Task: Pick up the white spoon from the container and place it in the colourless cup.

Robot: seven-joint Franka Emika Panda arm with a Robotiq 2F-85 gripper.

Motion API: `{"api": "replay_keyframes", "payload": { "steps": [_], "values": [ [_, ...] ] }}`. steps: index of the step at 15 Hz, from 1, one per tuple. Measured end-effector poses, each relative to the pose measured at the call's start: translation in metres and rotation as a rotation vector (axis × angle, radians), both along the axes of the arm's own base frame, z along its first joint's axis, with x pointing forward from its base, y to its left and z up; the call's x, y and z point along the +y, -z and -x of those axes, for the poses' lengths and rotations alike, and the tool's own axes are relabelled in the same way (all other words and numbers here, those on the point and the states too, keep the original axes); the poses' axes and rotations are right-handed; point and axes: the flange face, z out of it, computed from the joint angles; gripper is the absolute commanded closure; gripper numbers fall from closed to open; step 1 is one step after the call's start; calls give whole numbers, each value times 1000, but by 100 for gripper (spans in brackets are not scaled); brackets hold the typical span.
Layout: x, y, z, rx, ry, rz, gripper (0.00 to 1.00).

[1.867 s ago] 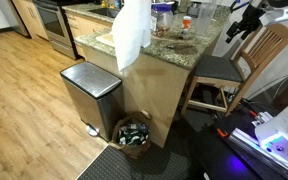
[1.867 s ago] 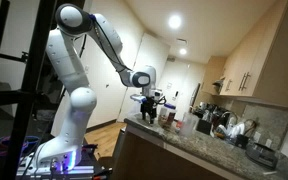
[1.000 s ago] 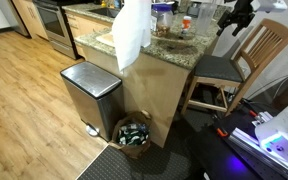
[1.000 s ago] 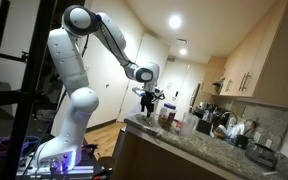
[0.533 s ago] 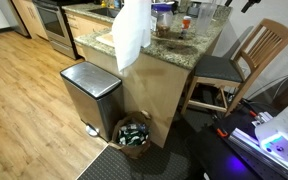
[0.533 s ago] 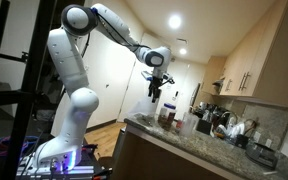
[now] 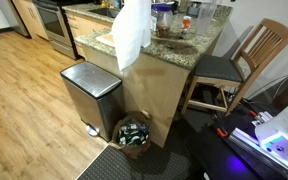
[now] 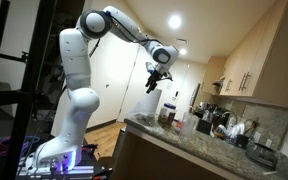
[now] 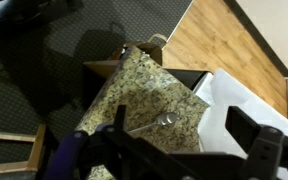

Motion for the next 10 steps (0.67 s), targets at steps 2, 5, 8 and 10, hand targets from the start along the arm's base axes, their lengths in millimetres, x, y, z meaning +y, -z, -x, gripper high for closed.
{"api": "replay_keyframes", "payload": {
  "steps": [2,5,8,10],
  "values": [
    [0,-20,-16,10,35,-47,0],
    [2,-16,-14,18,30,-45,0],
    [7,-7,-13,96,22,-91,0],
    [12,-6,-29,152,72,-170,0]
  ]
}}
